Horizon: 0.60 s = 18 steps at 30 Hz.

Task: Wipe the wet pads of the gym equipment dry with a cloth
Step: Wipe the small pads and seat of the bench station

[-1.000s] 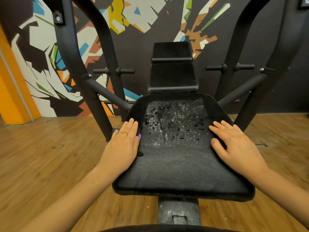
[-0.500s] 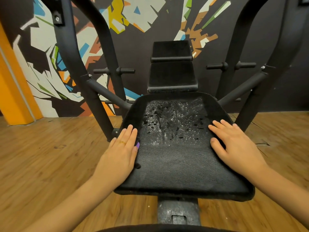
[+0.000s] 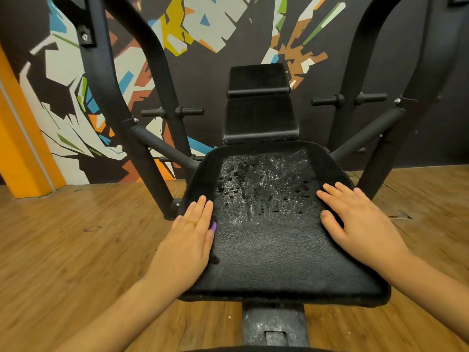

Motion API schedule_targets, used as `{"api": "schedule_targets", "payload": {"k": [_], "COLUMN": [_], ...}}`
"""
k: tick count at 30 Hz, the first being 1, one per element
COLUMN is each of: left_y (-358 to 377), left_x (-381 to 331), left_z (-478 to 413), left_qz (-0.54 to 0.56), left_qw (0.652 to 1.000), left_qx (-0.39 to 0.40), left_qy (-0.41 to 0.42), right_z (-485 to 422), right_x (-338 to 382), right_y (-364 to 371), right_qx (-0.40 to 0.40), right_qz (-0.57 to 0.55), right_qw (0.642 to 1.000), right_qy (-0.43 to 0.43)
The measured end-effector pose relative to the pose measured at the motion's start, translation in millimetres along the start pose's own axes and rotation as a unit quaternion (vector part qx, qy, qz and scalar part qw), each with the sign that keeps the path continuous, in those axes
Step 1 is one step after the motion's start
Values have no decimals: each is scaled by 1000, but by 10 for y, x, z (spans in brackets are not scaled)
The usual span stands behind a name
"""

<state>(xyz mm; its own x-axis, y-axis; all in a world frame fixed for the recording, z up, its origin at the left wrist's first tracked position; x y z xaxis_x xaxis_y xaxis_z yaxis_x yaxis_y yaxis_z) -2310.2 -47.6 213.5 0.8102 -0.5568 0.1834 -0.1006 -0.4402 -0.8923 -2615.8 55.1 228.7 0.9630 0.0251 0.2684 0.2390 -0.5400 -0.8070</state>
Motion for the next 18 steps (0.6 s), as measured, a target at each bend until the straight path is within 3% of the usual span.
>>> {"api": "schedule_targets", "payload": {"k": [10, 15, 18], "left_y": [53, 28, -39], "left_x": [-80, -552, -527], "left_z": [-50, -97, -114], "left_qz": [-19, 11, 21], "left_qw": [1000, 998, 998], "left_qx": [-3, 8, 15], "left_qy": [-3, 65, 52], "right_z": [2, 1, 5], "right_x": [10, 25, 20], "right_y": [-2, -3, -3], "right_qx": [-15, -7, -6], "right_qz": [6, 8, 6], "right_qw": [1000, 1000, 1000], "right_qy": [-5, 0, 1]}}
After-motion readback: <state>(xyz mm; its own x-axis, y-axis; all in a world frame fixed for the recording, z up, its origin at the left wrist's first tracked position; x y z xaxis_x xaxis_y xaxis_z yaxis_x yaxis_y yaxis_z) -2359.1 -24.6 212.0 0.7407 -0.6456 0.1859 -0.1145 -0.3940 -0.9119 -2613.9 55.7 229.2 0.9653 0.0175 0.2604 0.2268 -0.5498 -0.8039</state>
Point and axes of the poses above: each hand's wrist, its own z-axis away from the middle knuckle, its own y-axis out of the palm, x = y × z, the point moved 6 cm from there along -z, towards the middle knuckle, and after that the axes turned 14 degrees about -z, right-handed, at the moved point
